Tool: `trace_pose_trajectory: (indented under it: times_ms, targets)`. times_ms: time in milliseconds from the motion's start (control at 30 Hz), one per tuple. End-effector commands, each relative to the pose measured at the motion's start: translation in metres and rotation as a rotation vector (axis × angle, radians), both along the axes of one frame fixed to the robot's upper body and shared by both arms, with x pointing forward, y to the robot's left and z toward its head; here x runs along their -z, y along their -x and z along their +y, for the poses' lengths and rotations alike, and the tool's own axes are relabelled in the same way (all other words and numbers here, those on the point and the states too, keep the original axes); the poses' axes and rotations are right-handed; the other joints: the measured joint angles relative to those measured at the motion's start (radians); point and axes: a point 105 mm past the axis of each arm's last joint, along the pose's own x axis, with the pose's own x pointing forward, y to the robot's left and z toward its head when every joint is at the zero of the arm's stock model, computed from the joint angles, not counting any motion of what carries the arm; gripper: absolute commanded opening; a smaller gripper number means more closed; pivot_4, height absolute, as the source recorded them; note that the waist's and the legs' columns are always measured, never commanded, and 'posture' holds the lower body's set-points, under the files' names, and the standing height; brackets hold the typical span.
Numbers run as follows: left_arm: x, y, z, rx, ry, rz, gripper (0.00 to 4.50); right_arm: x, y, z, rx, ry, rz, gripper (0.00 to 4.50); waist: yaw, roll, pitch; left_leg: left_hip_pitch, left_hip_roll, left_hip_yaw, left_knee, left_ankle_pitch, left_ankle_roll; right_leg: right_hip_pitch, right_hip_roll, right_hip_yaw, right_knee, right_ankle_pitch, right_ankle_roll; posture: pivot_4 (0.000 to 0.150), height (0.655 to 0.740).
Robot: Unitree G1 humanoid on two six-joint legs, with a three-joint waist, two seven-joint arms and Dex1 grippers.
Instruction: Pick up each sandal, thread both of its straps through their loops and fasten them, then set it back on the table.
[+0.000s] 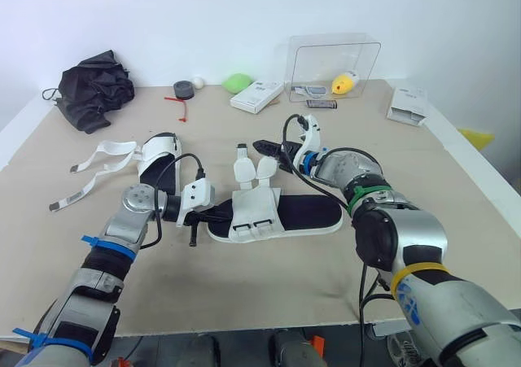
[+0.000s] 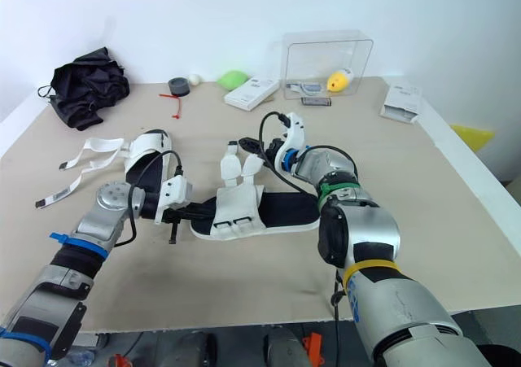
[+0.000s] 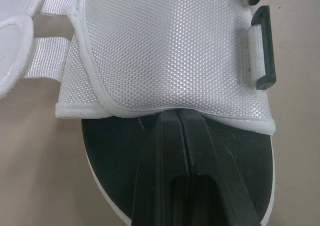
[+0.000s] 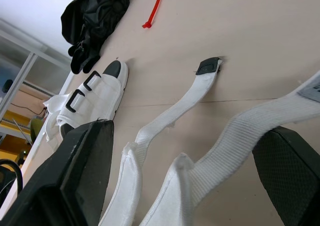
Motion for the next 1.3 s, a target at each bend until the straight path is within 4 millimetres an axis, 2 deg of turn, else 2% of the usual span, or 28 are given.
trace_pose_trajectory:
  times_ms: [33,100,333,600,767,833,900,1000,1133,1300]
  targets:
    - [0.044,0.017,0.009,-0.006,-0.109,0.156,0.00,-0.020,-0.005,0.005,0.000,-0.010,-0.077,4.23,0.000,0.000,0.000,0.000,0.000,0.000,0.000,0.000,0.000,0.000,0.000,0.000,0.000,0.000,0.000,0.150,0.7400]
    - [0.043,0.018,0.007,-0.001,-0.100,0.164,0.00,-0.020,-0.005,0.006,-0.006,0.000,-0.098,3.64,0.000,0.000,0.000,0.000,0.000,0.000,0.000,0.000,0.000,0.000,0.000,0.000,0.000,0.000,0.000,0.150,0.7400]
    - [0.044,0.020,0.005,0.004,-0.096,0.170,0.00,-0.022,-0.006,0.006,0.005,-0.005,-0.123,0.16,0.000,0.000,0.000,0.000,0.000,0.000,-0.001,-0.001,0.000,0.000,0.000,0.000,-0.001,-0.001,0.000,0.150,0.7400]
    - [0.042,0.022,0.003,0.001,-0.074,0.188,0.00,-0.033,-0.011,0.006,0.015,0.056,-0.240,0.06,-0.001,0.000,0.000,0.000,0.000,0.000,-0.001,-0.001,0.000,0.000,0.000,0.000,-0.001,-0.001,0.000,0.150,0.7400]
    - [0.042,0.022,0.002,0.006,-0.077,0.189,0.00,-0.041,-0.001,0.021,-0.152,0.219,-0.461,0.06,-0.001,0.000,0.000,0.000,0.000,0.000,-0.002,-0.001,0.000,-0.001,0.000,0.000,-0.001,-0.001,0.000,0.150,0.7400]
    - [0.042,0.022,0.002,0.009,-0.079,0.189,0.00,-0.044,0.016,0.034,-0.322,0.300,-0.651,0.06,0.000,0.000,0.000,0.000,0.000,0.000,-0.002,-0.001,0.000,-0.001,0.000,0.000,-0.001,-0.001,0.000,0.150,0.7400]
    - [0.042,0.022,0.001,0.013,-0.080,0.190,0.00,-0.037,0.042,0.042,-0.497,0.375,-0.813,0.06,0.001,0.000,0.000,0.000,0.000,0.000,-0.001,-0.002,-0.002,0.000,0.000,0.000,-0.001,-0.002,0.001,0.150,0.7400]
    - [0.042,0.023,0.001,0.016,-0.081,0.191,0.00,-0.029,0.072,0.043,-0.623,0.448,-0.979,0.06,0.002,0.000,0.000,-0.001,0.000,-0.001,-0.001,-0.004,-0.005,0.000,0.000,0.000,-0.001,-0.004,0.002,0.150,0.7400]
    - [0.042,0.024,0.001,0.021,-0.083,0.194,0.00,-0.035,0.102,0.038,-0.596,0.559,-1.243,0.06,0.004,0.000,0.000,-0.001,0.000,-0.001,0.000,-0.005,-0.007,0.000,-0.001,0.000,-0.001,-0.005,0.003,0.150,0.7400]
    - [0.043,0.024,0.001,0.021,-0.086,0.194,0.00,-0.032,0.123,0.030,-0.556,0.726,-1.526,0.06,0.004,0.000,0.000,0.000,0.000,0.000,0.000,-0.005,-0.007,0.001,-0.001,0.001,-0.001,-0.005,0.003,0.150,0.7400]
